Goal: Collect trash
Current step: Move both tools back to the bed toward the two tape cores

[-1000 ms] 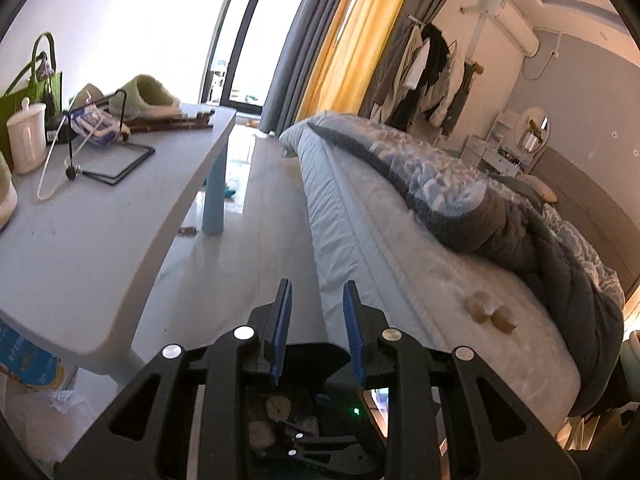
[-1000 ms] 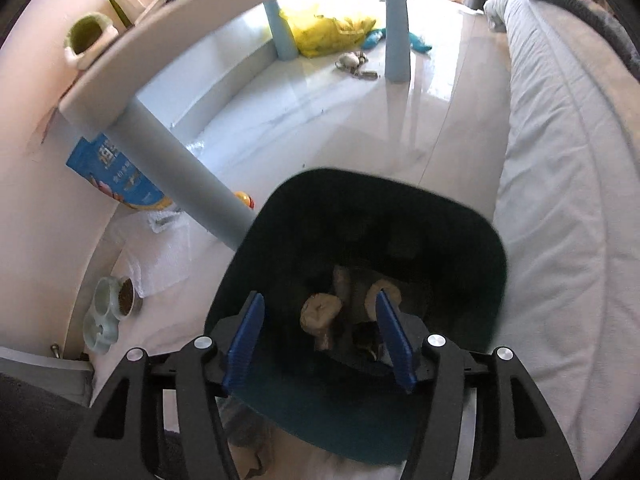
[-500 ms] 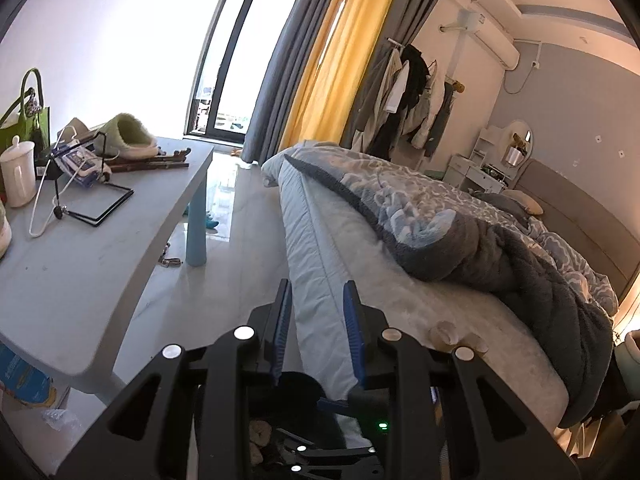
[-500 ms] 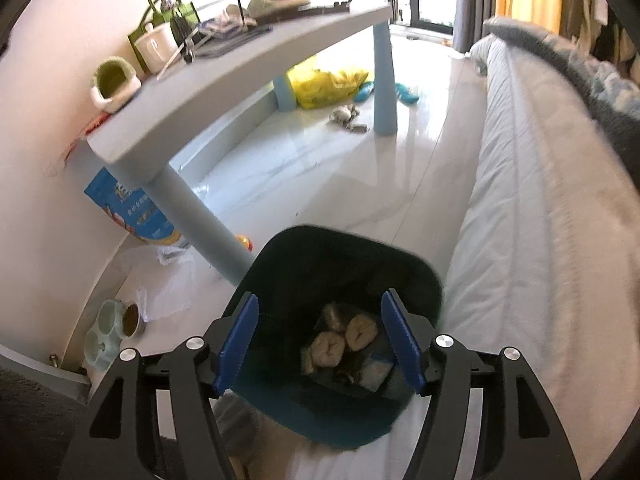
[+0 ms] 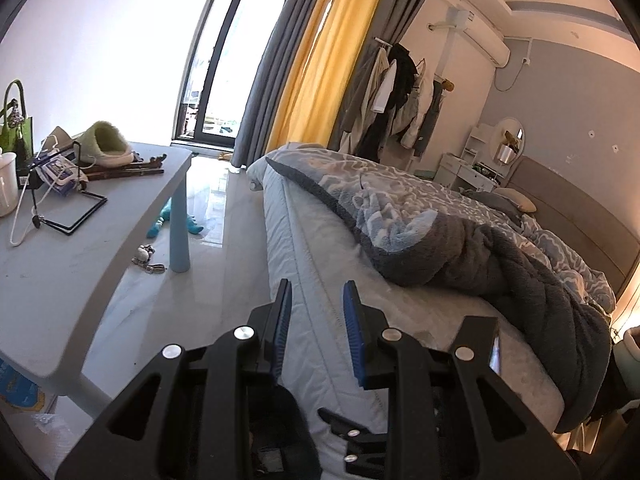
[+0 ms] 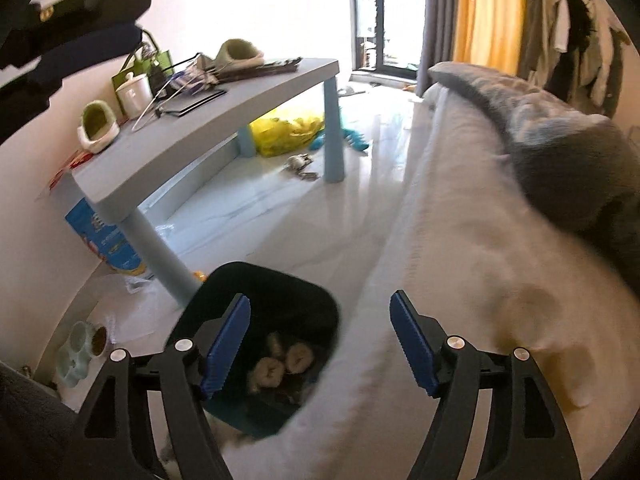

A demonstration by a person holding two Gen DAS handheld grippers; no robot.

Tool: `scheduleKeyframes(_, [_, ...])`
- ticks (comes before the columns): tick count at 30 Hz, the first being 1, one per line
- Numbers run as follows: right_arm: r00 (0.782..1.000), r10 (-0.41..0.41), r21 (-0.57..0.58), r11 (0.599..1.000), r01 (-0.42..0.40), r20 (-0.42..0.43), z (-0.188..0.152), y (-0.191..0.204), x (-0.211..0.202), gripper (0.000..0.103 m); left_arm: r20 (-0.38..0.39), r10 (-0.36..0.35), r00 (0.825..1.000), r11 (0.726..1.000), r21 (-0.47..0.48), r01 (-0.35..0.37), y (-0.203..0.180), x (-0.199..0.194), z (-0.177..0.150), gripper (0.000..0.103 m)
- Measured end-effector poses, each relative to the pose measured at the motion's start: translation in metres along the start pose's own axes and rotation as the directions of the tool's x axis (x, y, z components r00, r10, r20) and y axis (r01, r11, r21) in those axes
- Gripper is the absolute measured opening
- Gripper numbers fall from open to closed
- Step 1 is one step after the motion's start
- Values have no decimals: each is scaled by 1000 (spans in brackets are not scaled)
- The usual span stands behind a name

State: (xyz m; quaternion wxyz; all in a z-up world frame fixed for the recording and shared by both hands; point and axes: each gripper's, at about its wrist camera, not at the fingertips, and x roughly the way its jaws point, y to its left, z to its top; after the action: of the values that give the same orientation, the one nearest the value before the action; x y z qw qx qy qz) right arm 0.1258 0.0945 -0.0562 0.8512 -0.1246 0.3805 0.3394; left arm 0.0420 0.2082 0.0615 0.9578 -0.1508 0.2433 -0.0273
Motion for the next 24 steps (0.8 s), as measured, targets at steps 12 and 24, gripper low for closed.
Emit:
scheduleKeyframes(12, [997, -62, 67, 996, 58, 52, -7, -64, -31, 79, -26, -5, 1000, 999, 42, 6, -35, 35, -7, 52])
scheduleKeyframes(24, [991, -127, 95, 988, 124, 34, -26, -110, -42, 90, -71, -26, 997, 999, 41, 29, -53, 64, -16, 67])
